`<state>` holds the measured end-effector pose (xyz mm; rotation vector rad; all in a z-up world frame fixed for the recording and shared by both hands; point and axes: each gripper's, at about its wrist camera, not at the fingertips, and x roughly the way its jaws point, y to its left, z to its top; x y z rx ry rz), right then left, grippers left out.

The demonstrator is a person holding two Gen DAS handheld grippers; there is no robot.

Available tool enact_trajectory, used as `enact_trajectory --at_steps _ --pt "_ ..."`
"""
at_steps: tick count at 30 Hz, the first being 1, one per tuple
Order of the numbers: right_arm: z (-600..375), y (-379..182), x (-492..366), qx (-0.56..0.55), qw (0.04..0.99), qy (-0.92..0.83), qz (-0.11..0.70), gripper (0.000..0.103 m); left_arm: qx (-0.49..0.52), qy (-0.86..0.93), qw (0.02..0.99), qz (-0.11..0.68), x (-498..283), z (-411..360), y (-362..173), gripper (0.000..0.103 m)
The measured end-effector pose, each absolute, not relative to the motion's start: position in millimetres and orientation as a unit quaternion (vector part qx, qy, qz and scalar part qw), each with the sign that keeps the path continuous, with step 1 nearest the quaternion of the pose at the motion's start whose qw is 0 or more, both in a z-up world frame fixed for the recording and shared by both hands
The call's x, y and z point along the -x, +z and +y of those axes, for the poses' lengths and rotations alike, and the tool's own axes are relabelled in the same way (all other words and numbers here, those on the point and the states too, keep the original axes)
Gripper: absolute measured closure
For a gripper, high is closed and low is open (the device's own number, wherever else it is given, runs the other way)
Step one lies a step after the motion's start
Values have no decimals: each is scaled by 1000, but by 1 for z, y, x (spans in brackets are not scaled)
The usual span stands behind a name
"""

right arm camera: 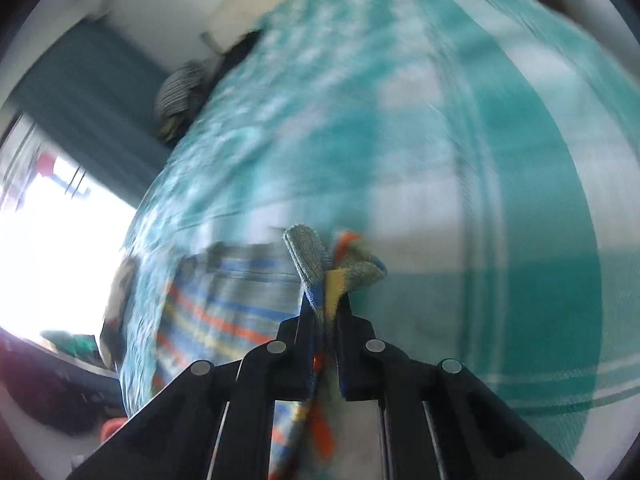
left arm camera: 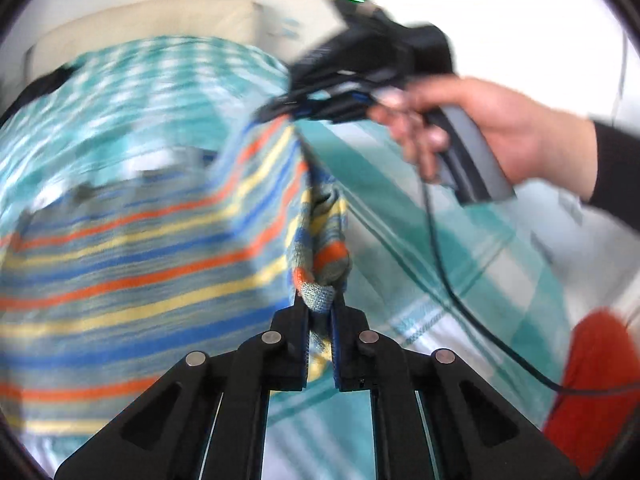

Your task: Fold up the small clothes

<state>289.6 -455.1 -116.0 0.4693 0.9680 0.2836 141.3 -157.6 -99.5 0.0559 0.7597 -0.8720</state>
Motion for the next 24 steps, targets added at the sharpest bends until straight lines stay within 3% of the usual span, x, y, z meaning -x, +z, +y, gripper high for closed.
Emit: enact_trajectory --at_steps 6,13,15,16,18,20,24 --pt "-339 -73 -321 -173 853 196 451 94 80 -321 864 380 -164 -45 -92 96" --pt "-185 -110 -371 -124 836 232 482 94 137 -202 873 422 -178 45 -128 96" --pt "-158 -125 -378 -126 828 243 489 89 144 -163 866 450 -187 58 -146 86" --pt "-145 -135 -381 -133 823 254 490 87 146 -145 859 469 -188 66 -154 76" --pt "-134 -145 -380 -149 820 261 487 62 168 -147 850 477 -182 81 -154 71" --pt "-136 -139 -369 -167 822 276 469 62 167 -135 859 465 -176 88 -141 38" --pt "-169 -111 -331 -132 851 267 432 62 181 -159 873 423 -171 92 -109 34"
